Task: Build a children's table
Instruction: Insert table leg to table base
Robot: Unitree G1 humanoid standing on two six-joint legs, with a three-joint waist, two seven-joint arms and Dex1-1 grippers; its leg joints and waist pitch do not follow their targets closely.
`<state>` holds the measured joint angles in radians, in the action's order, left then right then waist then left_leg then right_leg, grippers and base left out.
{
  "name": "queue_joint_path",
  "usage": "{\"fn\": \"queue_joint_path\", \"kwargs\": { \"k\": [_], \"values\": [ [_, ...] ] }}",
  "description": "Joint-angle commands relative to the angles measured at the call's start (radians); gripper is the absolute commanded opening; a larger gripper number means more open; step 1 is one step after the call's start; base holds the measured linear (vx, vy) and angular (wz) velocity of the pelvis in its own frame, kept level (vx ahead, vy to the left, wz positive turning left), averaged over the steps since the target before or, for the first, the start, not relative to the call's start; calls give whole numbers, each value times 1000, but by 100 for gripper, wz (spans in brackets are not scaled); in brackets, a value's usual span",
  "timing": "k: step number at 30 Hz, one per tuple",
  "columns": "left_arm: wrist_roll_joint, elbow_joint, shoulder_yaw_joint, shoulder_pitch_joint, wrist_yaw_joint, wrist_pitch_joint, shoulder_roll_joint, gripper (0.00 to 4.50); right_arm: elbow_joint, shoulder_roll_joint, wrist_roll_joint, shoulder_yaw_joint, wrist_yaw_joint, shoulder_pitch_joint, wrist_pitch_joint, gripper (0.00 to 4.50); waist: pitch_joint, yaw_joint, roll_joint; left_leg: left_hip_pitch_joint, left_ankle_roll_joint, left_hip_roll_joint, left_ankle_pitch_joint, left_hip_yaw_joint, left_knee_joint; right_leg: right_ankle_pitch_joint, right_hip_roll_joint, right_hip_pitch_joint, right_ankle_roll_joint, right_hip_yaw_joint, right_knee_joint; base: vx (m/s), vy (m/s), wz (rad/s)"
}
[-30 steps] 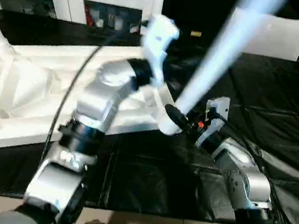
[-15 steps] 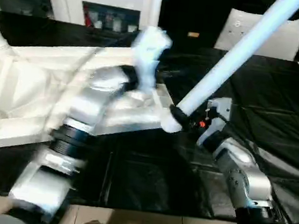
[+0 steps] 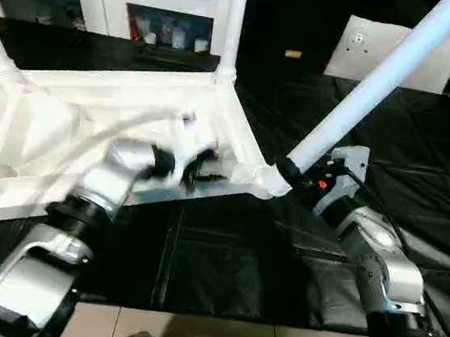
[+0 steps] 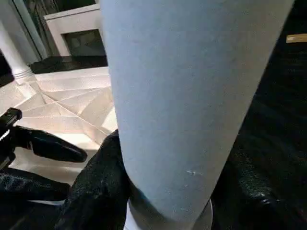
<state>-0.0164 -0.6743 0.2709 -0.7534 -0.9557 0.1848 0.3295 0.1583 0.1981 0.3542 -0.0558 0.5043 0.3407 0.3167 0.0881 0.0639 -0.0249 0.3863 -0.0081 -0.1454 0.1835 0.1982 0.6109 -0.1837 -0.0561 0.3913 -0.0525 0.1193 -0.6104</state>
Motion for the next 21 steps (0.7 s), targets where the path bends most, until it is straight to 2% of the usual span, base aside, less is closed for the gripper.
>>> {"fn": "queue_joint_path", "kwargs": {
  "k": [1, 2, 4, 5, 6, 7, 8, 11, 12, 15, 18, 21],
  "values": [
    [5, -46, 0, -36, -27, -10, -18, 219, -41, 10, 1, -19, -7, -14, 10, 190, -90, 4, 20, -30, 15, -105, 179, -53, -68, -198, -139, -57, -170, -89, 91, 0, 0, 0],
    [0, -58, -2, -40, -37, -9, -23, 201, -45, 11, 0, -19, -8, -18, 11, 190, -89, 4, 18, -28, 17, -105, 180, -54, -69, -205, -140, -58, -169, -89, 92, 0, 0, 0],
    [16, -104, 11, -56, -23, -34, -29, 183, -52, 15, 1, -20, -11, -24, 13, 190, -92, 3, 23, -28, 20, -106, 180, -56, -69, -204, -138, -59, -171, -87, 90, 0, 0, 0],
    [31, -121, 19, -62, -9, -50, -30, 183, -55, 16, 1, -21, -11, -27, 13, 190, -91, 2, 21, -26, 25, -104, 182, -56, -68, -206, -136, -59, -168, -87, 92, 0, 0, 0],
    [46, -157, 26, -76, 9, -74, -33, 180, -59, 17, 1, -22, -12, -30, 14, 190, -92, 3, 26, -25, 30, -102, 178, -56, -66, -206, -139, -62, -168, -87, 90, 0, 0, 0],
    [54, -185, 28, -86, 21, -86, -37, 170, -63, 18, 1, -23, -13, -33, 15, 190, -92, 2, 21, -24, 38, -98, 178, -54, -65, -225, -136, -62, -157, -86, 95, 0, 0, 0],
    [60, -218, 25, -99, 25, -98, -42, 153, -66, 19, 2, -23, -15, -35, 16, 190, -94, 3, 28, -26, 38, -99, 175, -55, -64, -229, -137, -63, -154, -86, 95, 0, 0, 0],
    [80, -274, 28, -119, 40, -121, -48, 135, -75, 21, 3, -22, -19, -41, 19, 190, -93, 3, 28, -25, 49, -100, 172, -55, -64, -241, -135, -60, -151, -83, 100, 0, 0, 0],
    [80, -282, 28, -121, 33, -118, -49, 135, -78, 21, 4, -23, -19, -44, 20, 190, -93, 3, 33, -26, 47, -100, 182, -56, -64, -261, -136, -60, -148, -82, 101, 0, 0, 0],
    [71, -296, 23, -123, -1, -111, -52, 102, -86, 22, 4, -24, -21, -49, 24, 190, -93, 2, 32, -27, 42, -101, 196, -57, -66, -283, -135, -59, -143, -82, 103, 0, 0, 0],
    [42, -303, 11, -125, -71, -104, -59, 81, -86, 26, 4, -25, -22, -52, 25, 190, -93, 2, 32, -29, 36, -105, 206, -57, -68, -275, -138, -57, -156, -83, 103, 0, 0, 0],
    [56, -326, 14, -131, -77, -119, -62, 57, -82, 26, 2, -24, -21, -51, 25, 190, -93, 2, 30, -26, 38, -103, 197, -57, -66, -267, -139, -59, -162, -83, 101, 0, 0, 0]
  ]
}}
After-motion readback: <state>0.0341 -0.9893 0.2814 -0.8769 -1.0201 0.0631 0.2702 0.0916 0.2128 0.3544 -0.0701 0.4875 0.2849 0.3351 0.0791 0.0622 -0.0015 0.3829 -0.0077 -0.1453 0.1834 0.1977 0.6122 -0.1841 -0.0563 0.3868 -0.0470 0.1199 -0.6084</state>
